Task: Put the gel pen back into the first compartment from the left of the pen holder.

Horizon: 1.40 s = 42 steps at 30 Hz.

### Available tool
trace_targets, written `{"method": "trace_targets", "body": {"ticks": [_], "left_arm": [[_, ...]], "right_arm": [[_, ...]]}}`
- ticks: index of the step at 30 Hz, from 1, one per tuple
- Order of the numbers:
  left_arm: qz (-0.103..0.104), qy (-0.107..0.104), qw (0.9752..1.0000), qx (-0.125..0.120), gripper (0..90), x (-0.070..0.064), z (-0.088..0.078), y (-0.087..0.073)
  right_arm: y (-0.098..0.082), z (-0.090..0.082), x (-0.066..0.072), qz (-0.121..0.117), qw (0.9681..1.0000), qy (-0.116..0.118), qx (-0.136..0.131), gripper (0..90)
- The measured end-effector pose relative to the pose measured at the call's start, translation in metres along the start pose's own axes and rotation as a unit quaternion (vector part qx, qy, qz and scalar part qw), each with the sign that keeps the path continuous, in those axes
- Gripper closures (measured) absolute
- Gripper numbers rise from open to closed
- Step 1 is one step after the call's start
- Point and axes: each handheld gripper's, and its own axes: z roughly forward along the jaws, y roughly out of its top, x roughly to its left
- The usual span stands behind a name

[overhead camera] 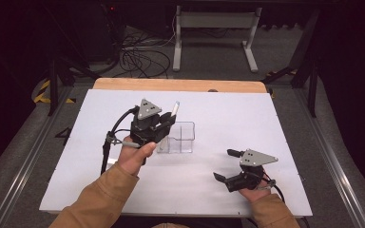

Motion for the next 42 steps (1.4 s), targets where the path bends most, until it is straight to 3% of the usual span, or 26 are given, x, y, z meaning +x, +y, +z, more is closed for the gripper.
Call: {"method": "trace_targets", "body": {"ticks": [24, 42], "left_arm": [[-0.006, 0.009, 0.9998, -0.015, 77.7, 0.004, 0.03, 0.016], [-0.002, 0.011, 0.9997, -0.019, 77.7, 0.01, 0.055, 0.015]], "right_arm": [[0.0, 0.0, 0.0, 0.0, 1.0, 0.002, -0.001, 1.7], [0.0, 0.0, 0.0, 0.001, 1.0, 0.003, -0.003, 1.6]]}}
